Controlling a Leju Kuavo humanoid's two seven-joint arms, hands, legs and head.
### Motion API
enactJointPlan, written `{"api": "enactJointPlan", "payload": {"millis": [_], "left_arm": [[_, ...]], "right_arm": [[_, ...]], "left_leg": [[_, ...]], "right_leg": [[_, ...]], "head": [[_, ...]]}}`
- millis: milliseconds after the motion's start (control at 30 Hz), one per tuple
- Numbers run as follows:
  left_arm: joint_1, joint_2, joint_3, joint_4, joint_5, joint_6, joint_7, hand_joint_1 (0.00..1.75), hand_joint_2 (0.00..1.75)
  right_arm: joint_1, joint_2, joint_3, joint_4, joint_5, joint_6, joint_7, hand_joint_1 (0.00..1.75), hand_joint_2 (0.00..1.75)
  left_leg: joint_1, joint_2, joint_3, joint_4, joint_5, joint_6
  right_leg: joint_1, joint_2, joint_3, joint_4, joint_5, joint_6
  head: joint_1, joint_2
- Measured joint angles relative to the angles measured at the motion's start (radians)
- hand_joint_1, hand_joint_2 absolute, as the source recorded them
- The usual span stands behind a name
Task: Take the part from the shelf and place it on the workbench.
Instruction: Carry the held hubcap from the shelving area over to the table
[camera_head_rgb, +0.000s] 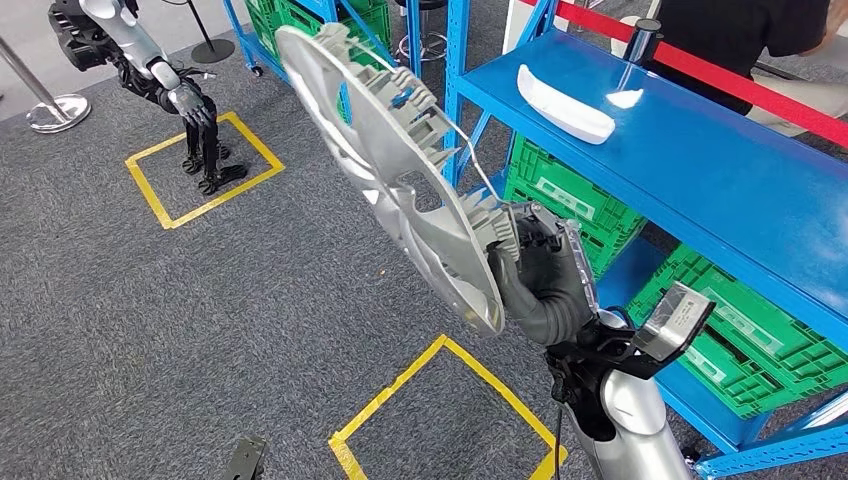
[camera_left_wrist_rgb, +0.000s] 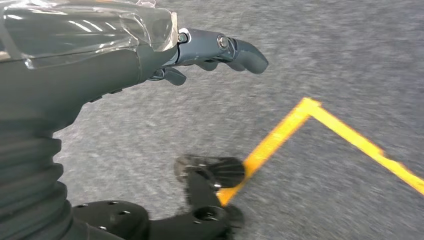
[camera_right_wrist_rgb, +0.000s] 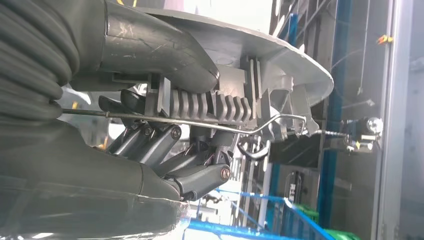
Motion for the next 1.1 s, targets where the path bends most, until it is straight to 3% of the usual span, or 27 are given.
{"api": "enactJointPlan", "payload": {"millis": [33,100,133,167,233,267,333,367,433,467,533,600,667,733,767,800,867,900,967,1033,1067,1100], "left_arm": [[0.01,0.0,-0.001,0.001,-0.002,0.0,0.001,0.0,1.75],[0.021,0.002,-0.003,0.008,-0.003,0.0,-0.015,0.0,1.75],[0.018,0.002,-0.004,0.013,-0.001,-0.002,-0.027,0.0,1.75],[0.011,0.002,-0.004,0.019,0.002,-0.006,-0.038,0.0,1.75],[-0.004,-0.002,-0.004,0.031,0.009,-0.017,-0.054,0.0,1.75],[-0.01,-0.005,-0.004,0.037,0.012,-0.021,-0.058,0.0,1.75],[-0.018,-0.011,-0.004,0.048,0.016,-0.027,-0.061,0.0,1.75],[-0.022,-0.013,-0.004,0.055,0.017,-0.03,-0.062,0.0,1.75],[-0.031,-0.017,-0.004,0.069,0.023,-0.035,-0.063,0.0,1.75],[-0.035,-0.019,-0.004,0.077,0.026,-0.035,-0.063,0.0,1.75],[-0.037,-0.022,-0.003,0.093,0.031,-0.035,-0.063,0.0,1.75],[-0.04,-0.027,-0.002,0.103,0.034,-0.035,-0.063,0.0,1.75],[-0.05,-0.035,-0.001,0.111,0.035,-0.037,-0.064,0.0,1.75],[-0.056,-0.042,-0.001,0.118,0.035,-0.038,-0.064,0.0,1.75],[-0.056,-0.045,-0.001,0.122,0.035,-0.039,-0.064,0.0,1.75],[-0.055,-0.047,-0.001,0.124,0.035,-0.039,-0.063,0.0,1.75],[-0.054,-0.048,-0.001,0.129,0.035,-0.039,-0.063,0.0,1.75],[-0.054,-0.049,-0.001,0.131,0.035,-0.039,-0.064,0.0,1.75],[-0.055,-0.048,-0.001,0.135,0.032,-0.041,-0.065,0.0,1.75],[-0.055,-0.048,-0.001,0.141,0.027,-0.043,-0.067,0.0,1.75],[-0.055,-0.048,-0.001,0.144,0.024,-0.044,-0.068,0.0,1.75],[-0.056,-0.048,-0.001,0.146,0.022,-0.044,-0.069,0.0,1.75]], "right_arm": [[-0.003,0.0,0.007,0.003,0.001,-0.003,0.0,1.75,1.75],[-0.003,-0.004,0.015,0.005,0.005,-0.007,-0.002,1.75,1.75],[-0.002,-0.007,0.016,0.005,0.008,-0.008,-0.003,1.75,1.75],[-0.001,-0.009,0.017,0.005,0.011,-0.008,-0.004,1.75,1.75],[-0.002,-0.012,0.017,0.005,0.017,-0.008,-0.001,1.75,1.75],[-0.002,-0.012,0.019,0.005,0.019,-0.007,0.002,1.75,1.75],[-0.006,-0.012,0.022,0.005,0.022,-0.007,0.01,1.75,1.75],[-0.009,-0.011,0.024,0.005,0.024,-0.006,0.012,1.75,1.75],[-0.014,-0.01,0.028,0.005,0.026,-0.006,0.016,1.75,1.75],[-0.016,-0.009,0.031,0.005,0.027,-0.006,0.017,1.75,1.75],[-0.018,-0.008,0.036,0.005,0.029,-0.006,0.019,1.75,1.75],[-0.021,-0.008,0.04,0.005,0.029,-0.007,0.023,1.75,1.75],[-0.021,-0.012,0.042,0.005,0.028,-0.009,0.025,1.75,1.75],[-0.019,-0.017,0.043,0.005,0.028,-0.01,0.026,1.75,1.75],[-0.018,-0.019,0.044,0.005,0.028,-0.01,0.026,1.75,1.75],[-0.018,-0.02,0.044,0.005,0.028,-0.01,0.026,1.75,1.75],[-0.018,-0.022,0.045,0.005,0.028,-0.011,0.027,1.75,1.75],[-0.018,-0.022,0.046,0.005,0.029,-0.012,0.027,1.75,1.75],[-0.017,-0.024,0.046,0.004,0.031,-0.017,0.026,1.75,1.75],[-0.016,-0.024,0.046,0.003,0.033,-0.022,0.025,1.75,1.75],[-0.015,-0.024,0.047,0.002,0.034,-0.024,0.025,1.75,1.75],[-0.014,-0.023,0.047,0.001,0.035,-0.026,0.025,1.75,1.75]], "left_leg": [[0.001,0.012,-0.002,0.004,-0.001,-0.004],[0.0,0.07,-0.024,0.05,-0.025,-0.011],[-0.001,0.105,-0.05,0.103,-0.049,-0.015],[0.001,0.126,-0.086,0.169,-0.077,-0.017],[0.003,0.137,-0.146,0.273,-0.108,-0.018],[0.003,0.138,-0.152,0.278,-0.1,-0.016],[-0.001,0.15,-0.105,0.184,-0.044,-0.004],[-0.009,0.174,-0.068,0.116,-0.02,0.006],[-0.024,0.211,-0.02,0.028,0.002,0.024],[-0.03,0.217,-0.016,0.016,-0.001,0.029],[-0.029,0.193,-0.01,0.001,0.006,0.036],[-0.021,0.166,0.007,-0.027,0.018,0.043],[-0.017,0.133,0.017,-0.04,0.026,0.048],[-0.017,0.099,0.017,-0.039,0.026,0.049],[-0.016,0.082,0.018,-0.038,0.026,0.048],[-0.014,0.065,0.018,-0.037,0.024,0.045],[-0.008,0.031,0.017,-0.026,0.016,0.035],[-0.007,0.016,0.014,-0.016,0.01,0.027],[-0.007,-0.006,0.005,-0.001,0.0,0.014],[-0.003,-0.02,0.0,0.002,-0.003,0.008],[-0.003,-0.007,-0.003,0.008,-0.005,0.005],[-0.004,0.022,-0.011,0.026,-0.014,0.001]], "right_leg": [[0.001,-0.007,0.002,-0.001,0.001,-0.006],[0.001,-0.025,0.008,-0.003,-0.001,-0.018],[0.005,-0.037,0.012,-0.003,-0.004,-0.024],[0.009,-0.05,0.013,-0.003,-0.007,-0.029],[0.015,-0.077,0.016,-0.003,-0.011,-0.035],[0.017,-0.088,0.017,-0.003,-0.014,-0.036],[0.021,-0.108,0.022,-0.003,-0.018,-0.037],[0.023,-0.116,0.026,-0.004,-0.021,-0.036],[0.027,-0.133,0.031,-0.006,-0.026,-0.03],[0.028,-0.143,0.033,-0.008,-0.028,-0.026],[0.028,-0.159,0.039,-0.015,-0.032,-0.019],[0.027,-0.126,0.031,0.007,-0.046,-0.017],[0.024,-0.066,-0.022,0.11,-0.085,-0.023],[0.021,-0.043,-0.094,0.229,-0.117,-0.024],[0.02,-0.04,-0.115,0.249,-0.113,-0.017],[0.018,-0.039,-0.116,0.231,-0.095,-0.007],[0.008,-0.02,-0.072,0.107,-0.027,0.018],[0.004,-0.002,-0.046,0.048,0.0,0.024],[0.003,0.024,-0.02,-0.003,0.024,0.014],[0.006,0.015,-0.018,0.0,0.023,-0.006],[0.007,0.007,-0.016,-0.001,0.023,-0.012],[0.007,-0.003,-0.013,-0.002,0.022,-0.018]], "head": [[0.0,0.0],[-0.006,0.0],[-0.008,0.0],[-0.011,0.0],[-0.011,0.0],[-0.011,0.0],[-0.011,0.0],[-0.011,0.0],[-0.01,0.0],[-0.01,0.0],[-0.011,0.0],[-0.008,0.0],[-0.003,0.0],[-0.001,0.0],[-0.001,0.0],[-0.002,0.0],[-0.001,0.0],[0.0,0.0],[0.001,0.0],[0.0,0.0],[0.0,0.0],[-0.004,0.0]]}}
